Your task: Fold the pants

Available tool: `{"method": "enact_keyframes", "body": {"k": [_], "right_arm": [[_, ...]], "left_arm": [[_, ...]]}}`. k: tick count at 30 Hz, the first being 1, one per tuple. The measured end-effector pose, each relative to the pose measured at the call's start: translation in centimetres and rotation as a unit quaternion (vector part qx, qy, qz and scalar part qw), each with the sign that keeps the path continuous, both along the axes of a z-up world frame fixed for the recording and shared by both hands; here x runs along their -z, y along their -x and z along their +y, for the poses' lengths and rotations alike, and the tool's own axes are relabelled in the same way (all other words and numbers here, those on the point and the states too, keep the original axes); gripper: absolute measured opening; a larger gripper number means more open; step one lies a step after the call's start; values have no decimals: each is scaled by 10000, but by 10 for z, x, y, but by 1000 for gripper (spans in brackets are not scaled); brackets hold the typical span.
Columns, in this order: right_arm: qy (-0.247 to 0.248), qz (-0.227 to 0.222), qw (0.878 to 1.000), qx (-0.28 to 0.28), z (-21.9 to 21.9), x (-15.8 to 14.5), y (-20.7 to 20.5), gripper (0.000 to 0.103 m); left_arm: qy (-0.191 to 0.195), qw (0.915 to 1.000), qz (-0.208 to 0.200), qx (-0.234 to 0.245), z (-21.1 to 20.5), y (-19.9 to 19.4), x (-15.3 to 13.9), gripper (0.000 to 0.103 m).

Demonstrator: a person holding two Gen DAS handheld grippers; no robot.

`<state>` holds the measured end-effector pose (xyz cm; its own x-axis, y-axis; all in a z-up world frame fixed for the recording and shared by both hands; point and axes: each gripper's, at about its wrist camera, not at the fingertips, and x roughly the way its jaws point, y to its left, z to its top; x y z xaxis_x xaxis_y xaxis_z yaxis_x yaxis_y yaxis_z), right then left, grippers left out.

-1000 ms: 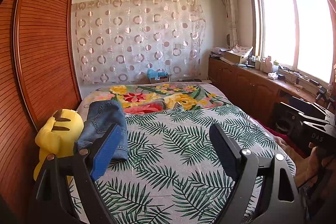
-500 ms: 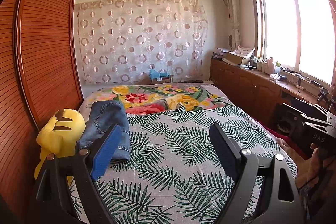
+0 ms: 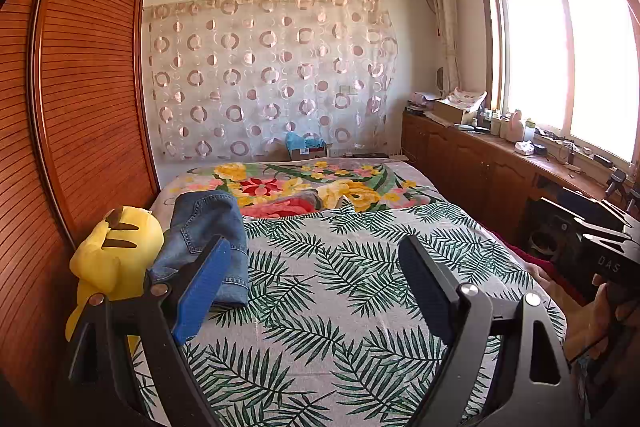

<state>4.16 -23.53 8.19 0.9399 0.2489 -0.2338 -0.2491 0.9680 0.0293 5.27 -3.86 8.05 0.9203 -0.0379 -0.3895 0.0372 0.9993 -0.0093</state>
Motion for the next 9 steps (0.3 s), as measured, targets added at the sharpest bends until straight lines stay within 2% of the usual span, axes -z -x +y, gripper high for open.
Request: {"method": "enact_keyframes", "body": {"k": [9], "right_arm": [[-5, 1, 10000, 0, 0, 0, -1, 77]], "left_arm": [[0, 10000, -5, 4, 1, 0, 0, 86]]}}
